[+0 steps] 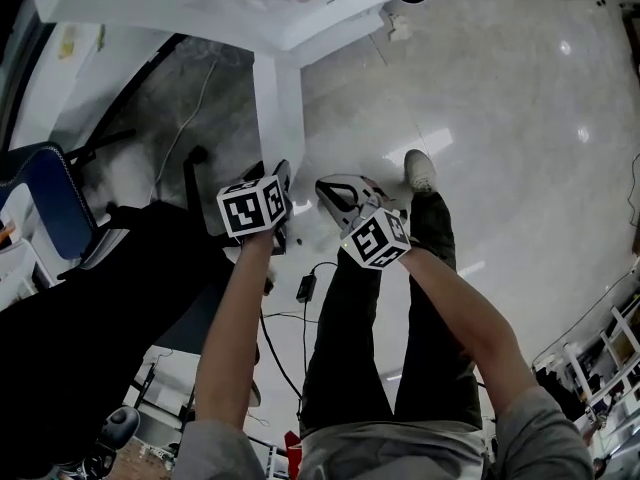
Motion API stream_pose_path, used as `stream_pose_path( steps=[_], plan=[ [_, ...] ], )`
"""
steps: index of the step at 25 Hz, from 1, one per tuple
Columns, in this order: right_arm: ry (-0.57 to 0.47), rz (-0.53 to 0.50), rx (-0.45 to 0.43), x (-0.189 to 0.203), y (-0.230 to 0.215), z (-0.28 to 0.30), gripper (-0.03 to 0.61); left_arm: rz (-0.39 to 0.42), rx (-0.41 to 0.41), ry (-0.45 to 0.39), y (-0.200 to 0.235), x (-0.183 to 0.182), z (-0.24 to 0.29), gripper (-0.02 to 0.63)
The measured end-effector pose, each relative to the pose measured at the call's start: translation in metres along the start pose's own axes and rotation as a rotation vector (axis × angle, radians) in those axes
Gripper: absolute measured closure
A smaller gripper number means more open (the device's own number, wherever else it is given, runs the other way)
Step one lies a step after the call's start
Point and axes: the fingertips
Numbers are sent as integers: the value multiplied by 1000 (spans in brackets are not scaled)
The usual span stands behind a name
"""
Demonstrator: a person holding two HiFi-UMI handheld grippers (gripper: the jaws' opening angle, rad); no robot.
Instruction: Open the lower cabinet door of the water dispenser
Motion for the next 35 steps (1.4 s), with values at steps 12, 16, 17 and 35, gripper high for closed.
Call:
stream_pose_path(
  steps=[12,16,17,35],
  plan=[
    [-92,169,24,-6,0,-63,568,47,-96,-64,-7,7,-34,417],
    [-128,211,29,-24,-3,-98,568,39,-111,-123,-31,10,-75,417],
    [-134,221,29,-29,-1,-107,568,42,-113,-133,-39,13,-86,417],
    [-236,286,51,-92,11,-224,568,-8,-58,-395,-161,21,-236,491]
  ],
)
Point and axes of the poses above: the fingertips, and each gripper's own axes: z forward along the fingers, y to its left, x out of its underside, and after that the axes turned 1 degree about -z, right-handed
